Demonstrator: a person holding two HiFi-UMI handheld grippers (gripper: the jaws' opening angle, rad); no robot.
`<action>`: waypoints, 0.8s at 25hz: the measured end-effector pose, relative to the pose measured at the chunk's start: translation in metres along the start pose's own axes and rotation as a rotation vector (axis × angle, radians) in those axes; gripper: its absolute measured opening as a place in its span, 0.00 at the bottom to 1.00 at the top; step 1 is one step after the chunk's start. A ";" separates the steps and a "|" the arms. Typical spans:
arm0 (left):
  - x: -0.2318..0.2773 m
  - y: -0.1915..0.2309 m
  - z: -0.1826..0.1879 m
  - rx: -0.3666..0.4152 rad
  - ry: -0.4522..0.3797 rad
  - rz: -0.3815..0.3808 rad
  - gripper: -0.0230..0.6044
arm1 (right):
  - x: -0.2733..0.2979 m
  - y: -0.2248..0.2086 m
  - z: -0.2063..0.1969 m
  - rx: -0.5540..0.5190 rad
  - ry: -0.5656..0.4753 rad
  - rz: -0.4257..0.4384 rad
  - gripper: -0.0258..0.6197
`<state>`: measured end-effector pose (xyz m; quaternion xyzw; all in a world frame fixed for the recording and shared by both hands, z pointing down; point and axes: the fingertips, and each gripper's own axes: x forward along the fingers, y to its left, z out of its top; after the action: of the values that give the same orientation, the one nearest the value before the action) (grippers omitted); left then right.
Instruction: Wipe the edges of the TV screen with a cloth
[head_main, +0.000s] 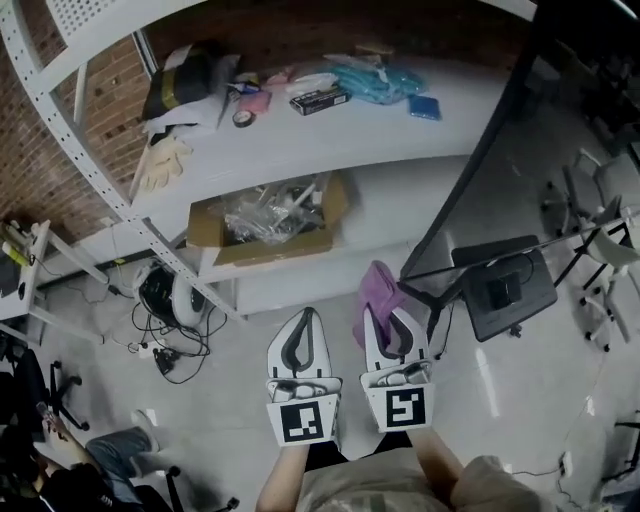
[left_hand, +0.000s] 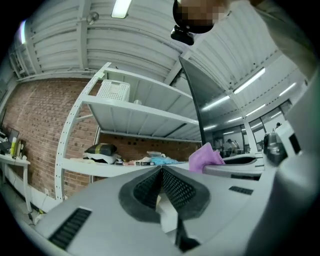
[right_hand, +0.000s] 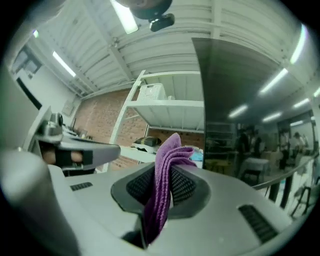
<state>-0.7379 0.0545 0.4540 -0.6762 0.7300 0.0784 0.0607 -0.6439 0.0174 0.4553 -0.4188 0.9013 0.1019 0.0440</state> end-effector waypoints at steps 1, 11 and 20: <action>0.000 -0.004 0.013 0.001 -0.011 0.006 0.06 | -0.005 -0.001 0.012 0.058 -0.006 0.005 0.14; -0.036 -0.055 0.042 0.011 0.047 0.110 0.06 | -0.072 -0.016 0.046 0.035 0.043 0.200 0.14; -0.046 -0.117 0.054 0.090 -0.003 0.201 0.06 | -0.094 -0.058 0.045 0.045 0.046 0.322 0.13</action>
<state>-0.6188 0.1011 0.4062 -0.5961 0.7968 0.0522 0.0840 -0.5392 0.0606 0.4182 -0.2698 0.9596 0.0777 0.0160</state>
